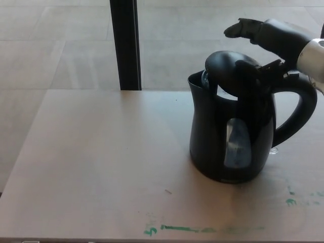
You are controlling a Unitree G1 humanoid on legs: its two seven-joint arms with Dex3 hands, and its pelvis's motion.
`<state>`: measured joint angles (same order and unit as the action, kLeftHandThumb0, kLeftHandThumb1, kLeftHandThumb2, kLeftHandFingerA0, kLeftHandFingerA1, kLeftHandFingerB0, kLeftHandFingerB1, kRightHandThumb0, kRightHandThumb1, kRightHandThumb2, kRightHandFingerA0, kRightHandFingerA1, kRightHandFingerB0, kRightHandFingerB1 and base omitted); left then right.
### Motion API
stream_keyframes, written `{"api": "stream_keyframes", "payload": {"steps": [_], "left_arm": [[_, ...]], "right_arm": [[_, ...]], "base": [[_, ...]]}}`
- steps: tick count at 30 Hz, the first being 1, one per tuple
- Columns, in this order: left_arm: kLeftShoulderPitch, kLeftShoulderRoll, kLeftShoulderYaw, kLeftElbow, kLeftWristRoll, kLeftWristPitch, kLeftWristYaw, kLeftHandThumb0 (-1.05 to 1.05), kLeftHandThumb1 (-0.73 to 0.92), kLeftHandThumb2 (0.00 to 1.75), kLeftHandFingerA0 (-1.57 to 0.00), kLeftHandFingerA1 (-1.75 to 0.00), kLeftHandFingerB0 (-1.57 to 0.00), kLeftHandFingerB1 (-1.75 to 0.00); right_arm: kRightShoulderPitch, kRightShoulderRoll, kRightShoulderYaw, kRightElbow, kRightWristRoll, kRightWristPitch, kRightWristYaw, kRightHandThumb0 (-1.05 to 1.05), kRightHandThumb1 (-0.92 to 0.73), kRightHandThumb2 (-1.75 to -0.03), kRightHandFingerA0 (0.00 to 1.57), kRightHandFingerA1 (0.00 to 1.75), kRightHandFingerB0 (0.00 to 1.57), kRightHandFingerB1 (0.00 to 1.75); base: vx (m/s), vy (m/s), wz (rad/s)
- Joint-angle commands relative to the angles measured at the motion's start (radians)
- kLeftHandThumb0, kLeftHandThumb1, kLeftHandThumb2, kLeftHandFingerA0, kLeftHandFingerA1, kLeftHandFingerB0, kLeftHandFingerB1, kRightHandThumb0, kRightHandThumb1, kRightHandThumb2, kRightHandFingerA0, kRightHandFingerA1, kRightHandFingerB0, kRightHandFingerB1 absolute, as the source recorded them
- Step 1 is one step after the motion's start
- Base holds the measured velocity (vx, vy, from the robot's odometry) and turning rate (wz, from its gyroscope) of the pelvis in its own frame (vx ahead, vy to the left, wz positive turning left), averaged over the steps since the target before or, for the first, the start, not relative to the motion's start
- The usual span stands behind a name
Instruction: The robot uses its right hand to push down on the lid of a kettle kept in the middle of the desk to close it
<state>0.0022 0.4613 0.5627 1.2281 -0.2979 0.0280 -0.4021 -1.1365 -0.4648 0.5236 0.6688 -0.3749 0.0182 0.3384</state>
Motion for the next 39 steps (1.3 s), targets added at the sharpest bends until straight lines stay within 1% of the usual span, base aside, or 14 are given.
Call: {"api": "stream_keyframes", "payload": {"steps": [1, 2, 3, 7, 8, 9, 18, 19, 20, 26, 31, 32, 34, 39], "left_arm": [[0.003, 0.022, -0.007, 0.007, -0.009, 0.012, -0.016, -0.73, 0.69, 0.67, -0.35, -0.48, -0.27, -0.39], [0.003, 0.023, -0.009, 0.006, -0.008, 0.015, -0.018, -0.72, 0.69, 0.65, -0.35, -0.48, -0.27, -0.38], [0.000, 0.025, -0.006, 0.000, -0.014, 0.026, -0.019, -0.73, 0.69, 0.67, -0.34, -0.48, -0.25, -0.38], [0.004, 0.026, -0.015, -0.013, -0.008, 0.019, -0.024, -0.69, 0.76, 0.61, -0.37, -0.46, -0.27, -0.36], [-0.002, 0.027, -0.018, -0.013, -0.005, 0.016, -0.021, -0.69, 0.75, 0.62, -0.39, -0.46, -0.28, -0.37], [-0.002, 0.028, -0.019, -0.008, -0.005, 0.014, -0.025, -0.71, 0.75, 0.62, -0.38, -0.46, -0.28, -0.37], [-0.024, 0.039, -0.032, -0.015, -0.009, 0.023, -0.037, -0.71, 0.76, 0.60, -0.38, -0.45, -0.28, -0.36], [-0.029, 0.040, -0.029, -0.015, -0.013, 0.026, -0.036, -0.70, 0.75, 0.60, -0.39, -0.45, -0.29, -0.36], [-0.035, 0.044, -0.030, -0.015, -0.013, 0.034, -0.040, -0.69, 0.76, 0.62, -0.38, -0.45, -0.28, -0.36], [-0.047, 0.050, -0.050, -0.021, -0.003, 0.016, -0.046, -0.72, 0.76, 0.60, -0.39, -0.44, -0.29, -0.36], [-0.052, 0.046, -0.056, -0.026, -0.001, 0.006, -0.051, -0.71, 0.75, 0.62, -0.41, -0.47, -0.29, -0.37], [-0.056, 0.048, -0.056, -0.026, 0.000, 0.007, -0.052, -0.72, 0.75, 0.62, -0.41, -0.47, -0.30, -0.37], [-0.064, 0.052, -0.058, -0.028, 0.001, 0.017, -0.047, -0.72, 0.75, 0.62, -0.41, -0.47, -0.32, -0.38], [-0.055, 0.062, -0.061, -0.020, 0.002, 0.023, -0.052, -0.70, 0.75, 0.63, -0.41, -0.46, -0.29, -0.38]], "right_arm": [[0.037, 0.013, 0.034, -0.007, -0.067, -0.035, 0.071, -0.84, -0.73, -1.12, 0.00, 0.43, 0.10, 0.41], [0.046, 0.014, 0.040, -0.008, -0.072, -0.031, 0.079, -0.84, -0.92, -0.68, 0.08, 0.35, 0.15, 0.28], [0.051, 0.011, 0.053, -0.017, -0.091, -0.019, 0.087, -0.82, -0.71, -1.11, 0.03, 0.40, 0.10, 0.37], [0.055, 0.011, 0.095, -0.003, -0.143, -0.042, 0.079, -0.84, -0.70, -1.07, 0.04, 0.45, 0.08, 0.41], [0.064, 0.010, 0.113, -0.004, -0.167, -0.056, 0.063, -0.38, -0.45, -1.08, 0.01, 0.52, 0.00, 0.49], [0.070, 0.011, 0.113, -0.005, -0.169, -0.063, 0.057, -0.85, -0.90, -0.68, 0.13, 0.42, 0.18, 0.31], [0.148, 0.069, 0.106, -0.034, -0.195, -0.011, 0.039, -0.79, -0.87, -0.67, 0.23, 0.50, 0.30, 0.35], [0.155, 0.067, 0.120, -0.045, -0.214, -0.008, 0.046, -0.79, -0.71, -1.09, 0.17, 0.54, 0.28, 0.49], [0.168, 0.069, 0.134, -0.053, -0.233, -0.006, 0.041, -0.77, -0.85, -0.66, 0.25, 0.49, 0.35, 0.32], [0.234, 0.113, 0.281, -0.013, -0.377, 0.016, 0.001, -0.79, -0.67, -1.03, 0.14, 0.54, 0.25, 0.46], [0.278, 0.140, 0.340, 0.036, -0.407, 0.032, -0.019, -0.80, -0.81, -0.65, 0.16, 0.53, 0.32, 0.35], [0.269, 0.138, 0.331, 0.041, -0.397, 0.026, -0.019, -0.80, -0.64, -1.03, 0.09, 0.55, 0.25, 0.50], [0.240, 0.127, 0.309, 0.031, -0.384, 0.030, -0.011, -0.79, -0.66, -1.03, 0.09, 0.54, 0.21, 0.48], [0.152, 0.057, 0.258, -0.001, -0.387, -0.011, -0.021, -0.76, -0.83, -0.66, 0.17, 0.51, 0.29, 0.32]], "base": [[0.00, 0.000, 0.00], [0.00, 0.000, 0.00], [0.00, 0.000, 0.00], [0.00, 0.000, 0.00], [0.00, 0.000, 0.00], [0.00, 0.000, 0.00], [0.00, 0.000, 0.00], [0.00, 0.000, 0.00], [0.00, 0.000, 0.00], [0.00, 0.000, 0.00], [0.00, 0.000, 0.00], [0.00, 0.000, 0.00], [0.00, 0.000, 0.00], [0.00, 0.000, 0.00]]}}
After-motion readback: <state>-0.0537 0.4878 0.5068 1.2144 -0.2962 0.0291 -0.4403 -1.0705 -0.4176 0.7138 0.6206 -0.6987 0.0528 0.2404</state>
